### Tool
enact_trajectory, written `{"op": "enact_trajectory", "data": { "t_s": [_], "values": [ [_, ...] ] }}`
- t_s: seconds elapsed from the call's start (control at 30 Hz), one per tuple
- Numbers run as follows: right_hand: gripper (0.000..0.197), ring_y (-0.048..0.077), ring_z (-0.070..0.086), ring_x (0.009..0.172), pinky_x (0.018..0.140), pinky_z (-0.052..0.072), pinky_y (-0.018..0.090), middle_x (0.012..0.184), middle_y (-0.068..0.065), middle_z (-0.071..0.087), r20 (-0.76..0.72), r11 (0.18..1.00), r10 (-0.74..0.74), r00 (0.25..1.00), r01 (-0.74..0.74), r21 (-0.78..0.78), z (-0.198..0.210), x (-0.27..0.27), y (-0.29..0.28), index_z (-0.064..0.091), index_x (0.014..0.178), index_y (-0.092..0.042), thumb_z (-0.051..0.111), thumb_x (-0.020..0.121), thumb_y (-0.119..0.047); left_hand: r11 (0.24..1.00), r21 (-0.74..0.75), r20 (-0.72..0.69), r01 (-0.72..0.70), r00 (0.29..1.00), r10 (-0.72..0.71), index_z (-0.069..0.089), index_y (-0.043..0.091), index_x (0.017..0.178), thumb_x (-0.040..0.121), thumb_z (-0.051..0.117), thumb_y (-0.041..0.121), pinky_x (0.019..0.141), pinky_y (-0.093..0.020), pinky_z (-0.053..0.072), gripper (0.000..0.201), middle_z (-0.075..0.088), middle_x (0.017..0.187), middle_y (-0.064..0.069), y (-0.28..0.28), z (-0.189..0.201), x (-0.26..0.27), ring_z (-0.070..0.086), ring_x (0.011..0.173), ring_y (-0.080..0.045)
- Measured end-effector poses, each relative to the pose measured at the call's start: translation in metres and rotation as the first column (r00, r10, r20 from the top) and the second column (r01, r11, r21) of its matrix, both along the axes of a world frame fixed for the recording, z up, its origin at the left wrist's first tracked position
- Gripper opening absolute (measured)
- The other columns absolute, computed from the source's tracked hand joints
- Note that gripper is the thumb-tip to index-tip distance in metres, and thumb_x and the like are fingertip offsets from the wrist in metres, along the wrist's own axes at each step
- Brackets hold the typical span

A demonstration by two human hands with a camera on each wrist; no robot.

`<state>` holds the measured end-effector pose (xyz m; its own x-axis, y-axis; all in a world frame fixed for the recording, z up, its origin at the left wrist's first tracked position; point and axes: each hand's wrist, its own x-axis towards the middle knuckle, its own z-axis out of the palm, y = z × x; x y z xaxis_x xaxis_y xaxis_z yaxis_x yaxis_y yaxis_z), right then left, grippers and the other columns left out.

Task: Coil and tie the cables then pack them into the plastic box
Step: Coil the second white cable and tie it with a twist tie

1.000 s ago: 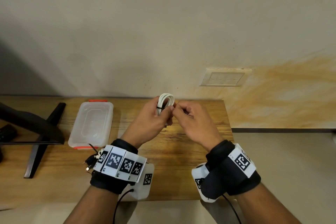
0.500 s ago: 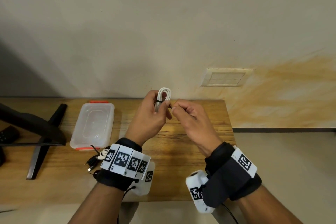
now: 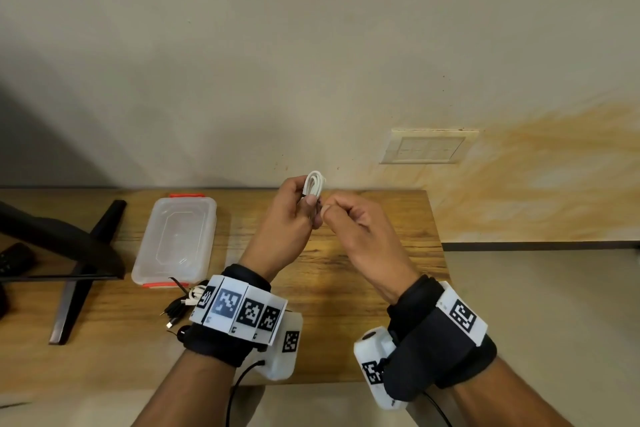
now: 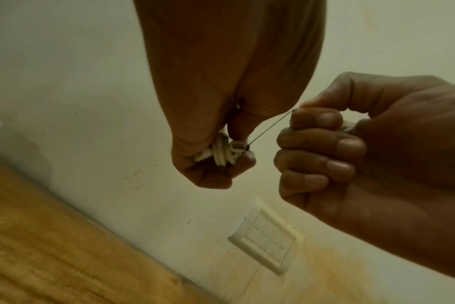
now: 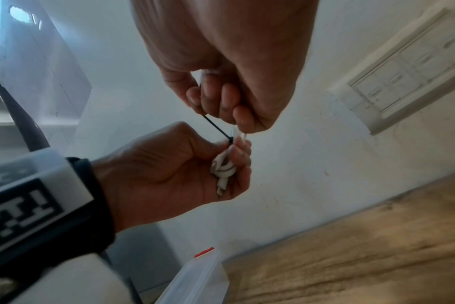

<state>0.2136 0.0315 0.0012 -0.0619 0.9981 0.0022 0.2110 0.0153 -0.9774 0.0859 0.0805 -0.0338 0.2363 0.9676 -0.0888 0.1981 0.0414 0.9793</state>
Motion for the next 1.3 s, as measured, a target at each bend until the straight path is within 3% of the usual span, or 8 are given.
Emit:
{"op": "enact_trajectory", "data": {
  "t_s": [0.1,0.2,0.37,0.5,0.67,1.03,1.2,1.3],
  "values": [
    [0.032,-0.004,0.047,0.062,0.06,0.04,0.01,0.075,-0.007,0.053,-0.059,0.997,-0.079,0.995,0.079,-0.003,0.004,0.008,0.001,0.057,0.068,-0.011,0.048,0.098,-0.005,0.997,-0.058,0.069,0.047,0.997,-0.043,0.047,0.01,0.13,0.106,0.04,0.012,0.061,-0.016,0.046,0.025,0.058,0.087,-0.005,-0.002,0.003,0.002,0.053,0.074,-0.012],
    [0.042,0.002,0.044,0.062,0.059,0.036,0.019,0.093,0.016,0.05,-0.242,0.988,-0.156,0.958,0.145,-0.059,0.005,0.012,0.003,0.065,0.066,-0.022,0.044,0.099,-0.005,0.98,-0.166,0.219,0.113,0.973,-0.076,0.05,0.007,0.129,0.103,0.046,0.017,0.07,-0.031,0.047,0.028,0.057,0.088,-0.003,-0.002,0.006,0.002,0.053,0.074,-0.014],
    [0.035,0.012,0.029,0.049,0.048,0.021,0.027,0.083,0.01,0.061,-0.659,0.969,-0.175,0.731,0.011,-0.245,0.008,0.014,0.006,0.04,0.065,-0.015,0.034,0.099,-0.012,0.972,-0.164,0.3,0.17,0.947,-0.115,0.052,-0.002,0.126,0.095,0.055,0.029,0.063,-0.028,0.045,0.044,0.06,0.086,-0.006,-0.005,0.01,0.005,0.052,0.07,-0.012],
    [0.036,0.012,0.024,0.05,0.055,0.014,0.035,0.064,-0.002,0.048,-0.437,0.956,-0.205,0.876,0.083,-0.282,0.004,0.014,0.007,0.038,0.064,-0.02,0.033,0.099,-0.016,0.987,-0.152,0.207,0.045,0.978,-0.013,0.053,0.005,0.125,0.103,0.05,0.018,0.064,-0.031,0.044,0.026,0.058,0.091,-0.008,-0.006,0.006,0.007,0.051,0.068,-0.01],
    [0.031,0.006,0.032,0.053,0.052,0.027,0.025,0.065,-0.003,0.037,-0.028,0.969,-0.184,0.983,0.177,-0.171,0.005,-0.005,0.0,0.043,0.068,-0.02,0.04,0.099,-0.02,0.997,0.054,-0.08,-0.046,0.995,0.051,0.058,0.019,0.119,0.1,0.052,0.017,0.082,-0.04,0.052,0.019,0.065,0.098,0.004,-0.011,-0.002,0.013,0.061,0.088,-0.014],
    [0.036,0.002,0.034,0.048,0.046,0.031,0.019,0.059,-0.013,0.035,0.237,0.999,-0.019,0.971,0.011,0.033,0.006,-0.004,-0.007,0.039,0.068,-0.025,0.044,0.103,-0.016,0.989,0.075,-0.029,-0.124,0.992,0.126,0.068,0.012,0.114,0.099,0.055,0.012,0.084,-0.043,0.057,0.02,0.073,0.096,-0.001,-0.007,0.001,0.011,0.069,0.092,-0.016],
    [0.029,0.003,0.038,0.054,0.05,0.033,0.019,0.063,-0.015,0.033,0.418,0.982,0.049,0.907,-0.121,0.146,0.0,0.008,-0.011,0.028,0.073,-0.04,0.038,0.096,-0.025,0.995,-0.058,0.083,-0.078,0.993,0.083,0.065,0.009,0.115,0.103,0.049,0.015,0.058,-0.014,0.045,0.021,0.06,0.076,0.0,-0.009,0.006,0.006,0.055,0.061,0.0],
    [0.021,0.007,0.038,0.056,0.05,0.033,0.025,0.066,-0.011,0.039,0.48,0.979,0.047,0.876,-0.135,0.151,-0.015,0.013,-0.008,0.03,0.075,-0.038,0.035,0.094,-0.03,0.986,-0.161,0.16,-0.039,0.985,0.065,0.065,0.009,0.112,0.104,0.047,0.015,0.054,-0.018,0.041,0.021,0.056,0.069,0.0,-0.009,0.007,0.005,0.05,0.058,-0.004]
  ]
}}
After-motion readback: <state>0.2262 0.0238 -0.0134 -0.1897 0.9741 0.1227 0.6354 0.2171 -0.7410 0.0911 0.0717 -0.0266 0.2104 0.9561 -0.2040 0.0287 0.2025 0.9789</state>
